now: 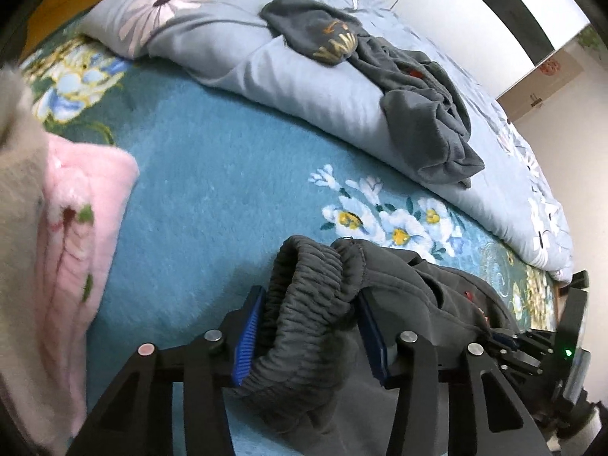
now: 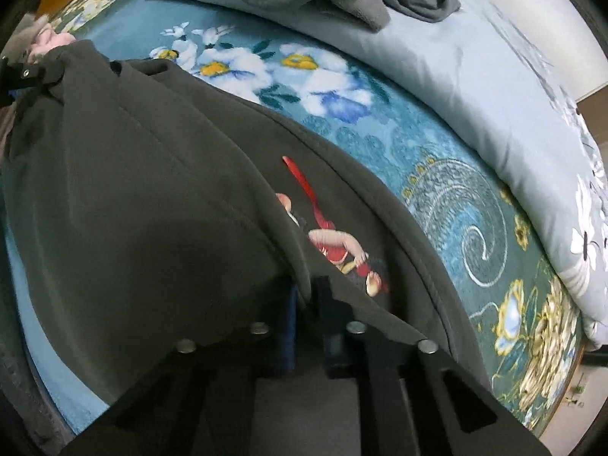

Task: Fold clothes

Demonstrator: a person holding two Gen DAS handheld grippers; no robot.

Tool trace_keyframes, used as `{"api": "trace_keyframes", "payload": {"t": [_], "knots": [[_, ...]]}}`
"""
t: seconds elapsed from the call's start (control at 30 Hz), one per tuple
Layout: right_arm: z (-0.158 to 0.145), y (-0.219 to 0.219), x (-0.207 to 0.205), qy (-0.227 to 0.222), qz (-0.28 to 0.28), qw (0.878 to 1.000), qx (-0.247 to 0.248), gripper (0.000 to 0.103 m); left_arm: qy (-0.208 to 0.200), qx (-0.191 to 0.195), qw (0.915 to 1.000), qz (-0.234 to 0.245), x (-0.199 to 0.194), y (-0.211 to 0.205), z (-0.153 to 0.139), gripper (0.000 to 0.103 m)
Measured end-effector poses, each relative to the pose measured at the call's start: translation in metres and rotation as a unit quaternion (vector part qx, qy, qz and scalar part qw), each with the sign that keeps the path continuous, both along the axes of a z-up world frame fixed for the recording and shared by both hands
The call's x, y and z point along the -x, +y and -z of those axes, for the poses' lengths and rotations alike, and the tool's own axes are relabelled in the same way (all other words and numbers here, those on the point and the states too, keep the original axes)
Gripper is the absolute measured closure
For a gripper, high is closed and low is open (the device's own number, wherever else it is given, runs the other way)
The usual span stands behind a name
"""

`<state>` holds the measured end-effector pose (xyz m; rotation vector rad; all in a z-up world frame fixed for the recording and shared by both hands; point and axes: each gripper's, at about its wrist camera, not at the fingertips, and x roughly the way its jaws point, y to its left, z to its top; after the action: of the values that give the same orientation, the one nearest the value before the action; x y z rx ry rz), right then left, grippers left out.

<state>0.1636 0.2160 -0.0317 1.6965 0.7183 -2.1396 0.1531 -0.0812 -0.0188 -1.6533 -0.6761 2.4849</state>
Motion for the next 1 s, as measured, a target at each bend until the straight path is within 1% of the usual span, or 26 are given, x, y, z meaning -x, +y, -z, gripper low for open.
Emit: {"api": "trace_keyframes", "payload": {"t": [0.1,0.17,0.2,0.27,0.37,0.4,0.47,0.53,0.57,0.6,0.63,0.67,0.7,0.73,0.77,0.8,0.87,0.9,0.93,0.97,1.0], "knots": [[-0.024,0.003,-0.002,0.037,0.004,0.999,0.008,0.098,0.033,0.013,0.9994,0.000,-0.003,0.002,-0.013,0.054],[-0.044,0.011,0.011,0.057,0.030,0.998,0.029,0.098,0.056,0.026,0.9981,0.000,-0.004,0.003,-0.022,0.054],[-0.050,0.013,0.020,0.060,0.041,0.997,0.036,0.098,0.062,0.030,0.9976,0.001,-0.004,0.005,-0.024,0.054],[-0.039,0.009,0.032,0.052,0.052,0.997,0.026,0.098,0.073,0.040,0.9965,0.004,-0.003,0.009,-0.028,0.054],[-0.018,0.003,0.047,0.034,0.069,0.997,0.009,0.097,0.064,0.063,0.9959,0.011,0.000,0.014,-0.024,0.053],[-0.009,0.003,0.050,0.027,0.078,0.997,0.007,0.097,0.058,0.072,0.9957,0.005,0.001,0.012,-0.023,0.053],[0.003,0.004,0.054,0.017,0.094,0.995,0.003,0.097,0.044,0.068,0.9966,-0.012,0.003,0.005,-0.017,0.053],[0.005,0.006,0.056,0.013,0.106,0.994,0.008,0.094,0.033,0.053,0.9977,-0.027,0.004,-0.002,-0.012,0.053],[0.000,0.006,0.056,0.014,0.109,0.994,0.014,0.092,0.033,0.055,0.9974,-0.034,0.003,-0.004,-0.012,0.053],[-0.006,0.006,0.056,0.020,0.111,0.994,0.015,0.083,0.034,0.056,0.9970,-0.040,0.002,-0.006,-0.013,0.053],[-0.016,0.009,0.054,0.030,0.116,0.993,0.022,0.069,0.037,0.060,0.9965,-0.046,0.001,-0.007,-0.015,0.053],[-0.028,0.013,0.051,0.043,0.124,0.991,0.032,0.065,0.046,0.068,0.9956,-0.046,-0.001,-0.005,-0.019,0.053],[-0.040,0.017,0.047,0.055,0.132,0.989,0.043,0.062,0.056,0.076,0.9945,-0.045,-0.003,-0.003,-0.024,0.053],[-0.052,0.029,0.039,0.068,0.146,0.985,0.057,0.062,0.067,0.081,0.9936,-0.041,-0.005,0.000,-0.029,0.053],[-0.066,0.045,0.028,0.082,0.166,0.980,0.072,0.062,0.078,0.081,0.9930,-0.035,-0.007,0.003,-0.034,0.053],[-0.079,0.062,0.017,0.096,0.185,0.974,0.088,0.059,0.089,0.073,0.9929,-0.027,-0.009,0.008,-0.040,0.053],[-0.102,0.100,-0.007,0.123,0.233,0.958,0.113,0.057,0.106,0.034,0.9938,0.003,-0.014,0.019,-0.049,0.053],[-0.110,0.127,-0.023,0.136,0.267,0.947,0.118,0.056,0.110,0.008,0.9937,0.021,-0.016,0.027,-0.051,0.053],[-0.117,0.153,-0.038,0.149,0.301,0.934,0.123,0.056,0.107,-0.012,0.9934,0.041,-0.017,0.036,-0.050,0.051],[-0.122,0.183,-0.056,0.161,0.343,0.916,0.128,0.056,0.100,-0.027,0.9929,0.059,-0.018,0.045,-0.048,0.051],[-0.124,0.215,-0.076,0.171,0.393,0.892,0.142,0.056,0.083,-0.024,0.9935,0.074,-0.017,0.057,-0.042,0.051]]}}
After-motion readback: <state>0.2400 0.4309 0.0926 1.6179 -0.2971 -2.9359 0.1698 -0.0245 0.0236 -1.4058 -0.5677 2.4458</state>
